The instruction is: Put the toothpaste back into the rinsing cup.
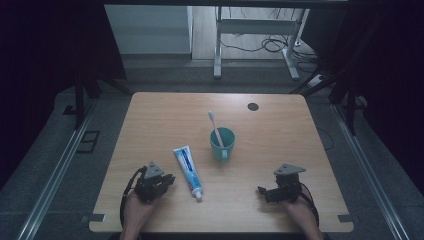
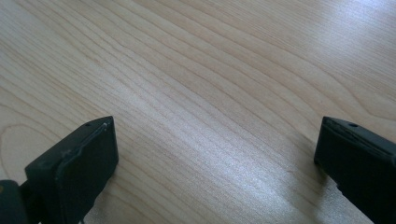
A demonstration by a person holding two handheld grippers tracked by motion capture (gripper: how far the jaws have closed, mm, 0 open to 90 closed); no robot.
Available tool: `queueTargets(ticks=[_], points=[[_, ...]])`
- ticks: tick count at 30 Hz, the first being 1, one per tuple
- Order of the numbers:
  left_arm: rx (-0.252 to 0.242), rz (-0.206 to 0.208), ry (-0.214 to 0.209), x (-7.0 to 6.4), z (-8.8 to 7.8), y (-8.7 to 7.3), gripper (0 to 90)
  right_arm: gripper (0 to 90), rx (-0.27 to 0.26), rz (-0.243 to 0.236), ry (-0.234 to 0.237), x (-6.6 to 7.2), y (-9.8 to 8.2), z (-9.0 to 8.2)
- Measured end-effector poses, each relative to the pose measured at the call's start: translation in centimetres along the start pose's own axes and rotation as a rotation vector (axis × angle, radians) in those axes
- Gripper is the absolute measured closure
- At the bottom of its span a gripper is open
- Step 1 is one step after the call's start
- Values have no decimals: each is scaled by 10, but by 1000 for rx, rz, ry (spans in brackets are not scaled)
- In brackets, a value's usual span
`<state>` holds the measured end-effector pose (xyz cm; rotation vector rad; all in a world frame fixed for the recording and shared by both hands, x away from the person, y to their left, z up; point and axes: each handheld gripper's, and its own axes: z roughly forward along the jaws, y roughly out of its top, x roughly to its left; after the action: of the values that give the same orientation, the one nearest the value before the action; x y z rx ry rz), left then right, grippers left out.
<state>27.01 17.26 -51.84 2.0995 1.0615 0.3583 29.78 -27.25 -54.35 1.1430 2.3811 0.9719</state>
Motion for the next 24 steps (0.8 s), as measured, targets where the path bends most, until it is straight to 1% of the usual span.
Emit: queueTargets(ticks=[3,4,7,14,19,24], points=[[1,-4,-27,-1,-1,4,894,0,0,0,0,0,0,0],[2,3,-32,-1,-1,6,895,0,0,0,0,0,0,0],[0,-2,-48,-3,1,11,897,0,0,0,0,0,0,0],[6,6,-72,-12,8,25,896,0,0,0,0,0,0,0],[10,35,-103,-23,16,39,895,0,0,0,0,0,0,0],[34,73,-139,-38,29,53,876,0,0,0,-1,0,0,0]])
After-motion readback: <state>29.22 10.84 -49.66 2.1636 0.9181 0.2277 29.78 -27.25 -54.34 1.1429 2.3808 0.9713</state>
